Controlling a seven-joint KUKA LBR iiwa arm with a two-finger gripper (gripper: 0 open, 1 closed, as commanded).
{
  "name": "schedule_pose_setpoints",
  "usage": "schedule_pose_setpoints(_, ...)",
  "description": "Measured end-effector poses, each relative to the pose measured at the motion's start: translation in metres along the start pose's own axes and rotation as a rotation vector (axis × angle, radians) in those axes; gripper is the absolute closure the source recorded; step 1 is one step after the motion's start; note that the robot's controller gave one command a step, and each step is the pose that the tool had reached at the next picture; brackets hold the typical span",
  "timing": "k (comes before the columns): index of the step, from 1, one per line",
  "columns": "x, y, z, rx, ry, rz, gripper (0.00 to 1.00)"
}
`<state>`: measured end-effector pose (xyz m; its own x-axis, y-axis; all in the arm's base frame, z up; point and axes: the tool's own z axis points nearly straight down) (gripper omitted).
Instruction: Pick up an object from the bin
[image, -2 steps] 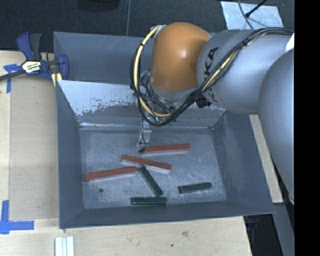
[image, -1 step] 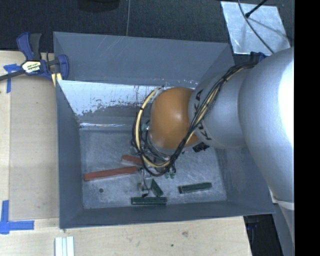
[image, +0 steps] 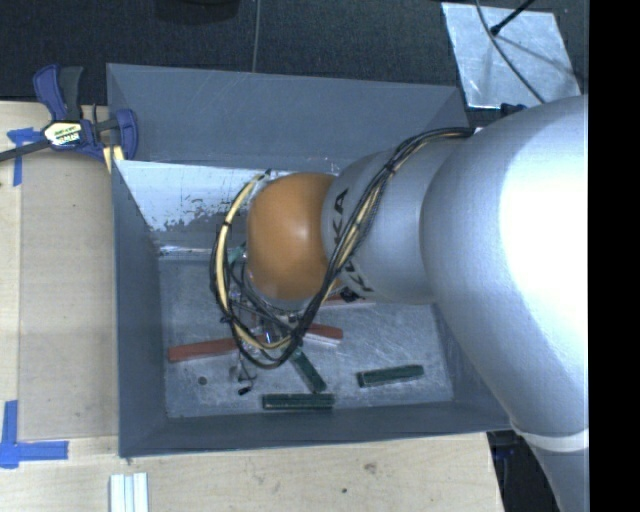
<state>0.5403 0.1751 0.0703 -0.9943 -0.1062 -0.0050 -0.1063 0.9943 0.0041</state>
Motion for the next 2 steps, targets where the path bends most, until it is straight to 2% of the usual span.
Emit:
schedule_pose_setpoints(1, -0.001, -0.004, -0.001, 0.001, -0.001, 0.008, 1.00)
schedule_pose_setpoints(2, -0.048, 0.016, -0.161, 0.002, -0.008, -0.181, 1.00)
